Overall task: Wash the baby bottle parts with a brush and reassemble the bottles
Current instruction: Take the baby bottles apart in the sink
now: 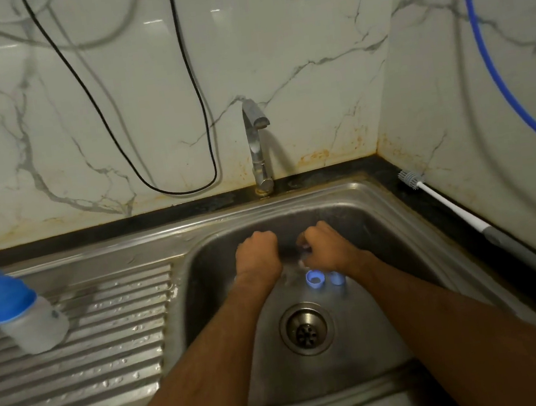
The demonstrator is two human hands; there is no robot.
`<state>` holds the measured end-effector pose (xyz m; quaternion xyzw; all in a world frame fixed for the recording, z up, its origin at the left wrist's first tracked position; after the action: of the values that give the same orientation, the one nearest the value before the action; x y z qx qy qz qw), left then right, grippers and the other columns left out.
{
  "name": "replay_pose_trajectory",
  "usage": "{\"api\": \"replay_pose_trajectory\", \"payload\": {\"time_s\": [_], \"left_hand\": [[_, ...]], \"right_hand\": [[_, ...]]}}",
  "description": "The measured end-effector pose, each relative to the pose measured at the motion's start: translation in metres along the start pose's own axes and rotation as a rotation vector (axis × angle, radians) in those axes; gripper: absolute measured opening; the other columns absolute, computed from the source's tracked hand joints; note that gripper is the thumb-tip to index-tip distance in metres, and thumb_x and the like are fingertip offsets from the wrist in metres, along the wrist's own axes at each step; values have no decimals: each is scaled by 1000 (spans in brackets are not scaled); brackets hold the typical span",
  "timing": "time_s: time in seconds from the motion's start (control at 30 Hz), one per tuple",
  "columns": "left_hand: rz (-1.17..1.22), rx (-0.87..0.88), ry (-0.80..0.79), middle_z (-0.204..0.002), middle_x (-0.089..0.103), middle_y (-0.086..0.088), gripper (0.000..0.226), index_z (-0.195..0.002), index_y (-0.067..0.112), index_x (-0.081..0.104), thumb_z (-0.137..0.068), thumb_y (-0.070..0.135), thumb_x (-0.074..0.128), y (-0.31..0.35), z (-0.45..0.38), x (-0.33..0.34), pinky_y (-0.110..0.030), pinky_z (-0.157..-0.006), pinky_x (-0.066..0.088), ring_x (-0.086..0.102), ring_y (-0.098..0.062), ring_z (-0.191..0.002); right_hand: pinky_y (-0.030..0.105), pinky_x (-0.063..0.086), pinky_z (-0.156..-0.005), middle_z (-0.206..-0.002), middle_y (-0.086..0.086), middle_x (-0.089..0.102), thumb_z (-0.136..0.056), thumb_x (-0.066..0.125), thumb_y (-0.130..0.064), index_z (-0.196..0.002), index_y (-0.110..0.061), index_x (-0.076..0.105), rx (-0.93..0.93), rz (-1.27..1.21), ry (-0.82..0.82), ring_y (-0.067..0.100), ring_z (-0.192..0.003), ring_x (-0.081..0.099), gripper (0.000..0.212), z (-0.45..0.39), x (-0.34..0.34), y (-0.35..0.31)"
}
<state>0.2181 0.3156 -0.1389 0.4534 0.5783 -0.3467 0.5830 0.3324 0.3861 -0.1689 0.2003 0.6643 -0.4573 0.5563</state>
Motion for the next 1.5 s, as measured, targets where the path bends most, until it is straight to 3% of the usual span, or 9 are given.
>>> {"api": "replay_pose_trajectory", "payload": {"time_s": [0.17,0.33,0.47,0.6,0.8,1.0,1.2,1.33,1.5], "left_hand": [[127,-52,212,-106,71,-6,24,-108,16,69,-86,25,72,-41,45,-60,-40,-88,58,68,-26,-97],[182,-134,375,-104,69,-5,24,-108,18,68,-86,28,73,-100,107,-99,-38,-84,57,66,-23,-96],[229,-248,477,-105,70,-5,24,-108,16,69,-86,23,74,-151,152,-120,-35,-82,55,66,-23,-97],[237,-367,569,-94,70,-5,15,-96,13,68,-83,18,74,-199,193,-131,-36,-77,57,65,-21,-85],[289,-568,564,-76,61,-7,12,-79,8,60,-80,15,70,-255,237,-128,-34,-62,51,59,-26,-70],[368,-662,587,-79,67,-13,12,-82,6,65,-78,16,71,-300,245,-119,-33,-59,50,64,-32,-71],[522,-647,580,-90,64,-5,24,-98,9,62,-83,23,74,-324,228,-101,-25,-58,37,57,-20,-76],[564,-610,570,-91,65,-4,24,-98,11,61,-81,20,75,-331,217,-97,-26,-61,38,59,-20,-78],[579,-576,593,-90,66,-4,21,-97,11,62,-82,19,73,-337,206,-93,-32,-67,50,63,-21,-80]], "right_hand": [[25,51,-94,-124,5,69,-80,84,-20,-134,-11,62,-76,-318,85,14,-114,65,59,29,-18,-55],[27,50,-100,-127,4,68,-81,83,-18,-136,-11,61,-229,-441,74,13,-116,63,59,58,-19,-132],[28,53,-99,-117,0,72,-81,83,-16,-128,-13,68,-320,-523,65,7,-106,65,50,77,-10,-188],[20,52,-88,-113,1,70,-79,86,-15,-134,-8,64,-335,-596,-5,7,-87,64,59,85,14,-235],[13,47,-80,-127,3,64,-81,84,-14,-144,-12,53,-354,-700,-94,14,-114,61,71,93,46,-293],[13,49,-68,-136,4,59,-80,84,-12,-148,-12,47,-369,-742,-133,16,-117,58,77,90,71,-343],[27,51,-92,-142,9,57,-79,84,-8,-152,-8,40,-376,-763,-133,21,-126,58,86,78,91,-379],[34,55,-96,-138,6,60,-81,82,-7,-152,-13,41,-385,-777,-122,21,-124,59,81,69,100,-390],[20,49,-78,-125,3,66,-83,79,-7,-135,-13,55,-391,-786,-99,14,-107,62,58,61,105,-394]]}}
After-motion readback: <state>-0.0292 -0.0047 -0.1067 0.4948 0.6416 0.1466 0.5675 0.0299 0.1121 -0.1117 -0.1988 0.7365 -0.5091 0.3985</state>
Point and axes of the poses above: each hand's wrist, its own z-axis away from the middle knuckle, its own x-axis out of the palm, y = z × x, the point moved 9 cm from there along -z, towards the middle knuckle
